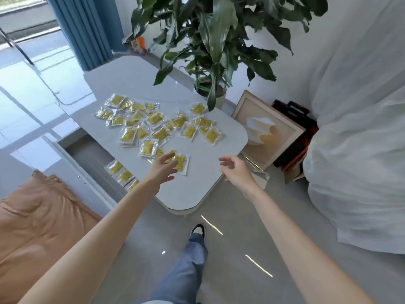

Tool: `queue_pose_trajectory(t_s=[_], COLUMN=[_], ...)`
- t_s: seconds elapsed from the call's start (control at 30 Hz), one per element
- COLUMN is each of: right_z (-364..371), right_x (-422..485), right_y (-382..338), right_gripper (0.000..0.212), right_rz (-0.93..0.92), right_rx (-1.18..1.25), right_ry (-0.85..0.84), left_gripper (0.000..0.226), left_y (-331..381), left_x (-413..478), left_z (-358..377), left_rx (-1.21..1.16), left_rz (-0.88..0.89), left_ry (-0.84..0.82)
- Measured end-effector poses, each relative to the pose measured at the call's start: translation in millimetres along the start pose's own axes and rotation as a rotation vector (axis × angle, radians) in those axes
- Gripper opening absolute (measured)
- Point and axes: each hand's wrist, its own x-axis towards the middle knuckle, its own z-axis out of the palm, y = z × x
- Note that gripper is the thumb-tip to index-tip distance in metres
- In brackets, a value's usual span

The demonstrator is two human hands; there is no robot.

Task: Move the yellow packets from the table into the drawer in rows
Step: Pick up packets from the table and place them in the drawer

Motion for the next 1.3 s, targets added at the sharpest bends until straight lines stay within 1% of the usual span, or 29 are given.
queue_pose_trajectory(t_s=[0.17, 0.33, 0.6, 0.8, 1.03, 1.1, 1.17, 1.3], right_z=[-16, -26, -17, 19, 55, 62, 67, 74], right_x=[81, 161, 272, 369, 453, 472, 487, 516], right_y=[-2, 3, -3, 16, 60, 75, 89, 116], right_gripper=[0.028, 0.031, 0.04, 0.045, 0.054, 0.057, 0.062, 0.075], right_rz=[0.02, 0.081, 0.099, -0.008, -0.127, -0.183, -0.246, -0.39], right_rx=[-0.094, -0.201, -0.393, -0.586, -0.874, -0.97, -1.049, -1.203], right_ry=[-0.059, -0.165, -0.303, -0.449, -0.507, -0.535, -0.561, -0.591], left_gripper=[0.038, 0.041, 0.042, 0.042, 0.045, 0.051, 0.057, 0.063], left_y=[9, 18, 17, -16, -68, -86, -102, -129], left_x=[72, 143, 225, 289, 337, 350, 361, 380], left_z=[27, 52, 60, 64, 86, 95, 104, 116], left_rx=[-0.017, -0.021, -0.037, -0.058, -0.113, -0.061, 0.044, 0.195], left_rz=[-0.027, -0.091, -0.152, -0.186, -0.261, -0.273, -0.289, -0.378], left_ry=[0.037, 0.088, 0.217, 0.368, 0.539, 0.597, 0.642, 0.701])
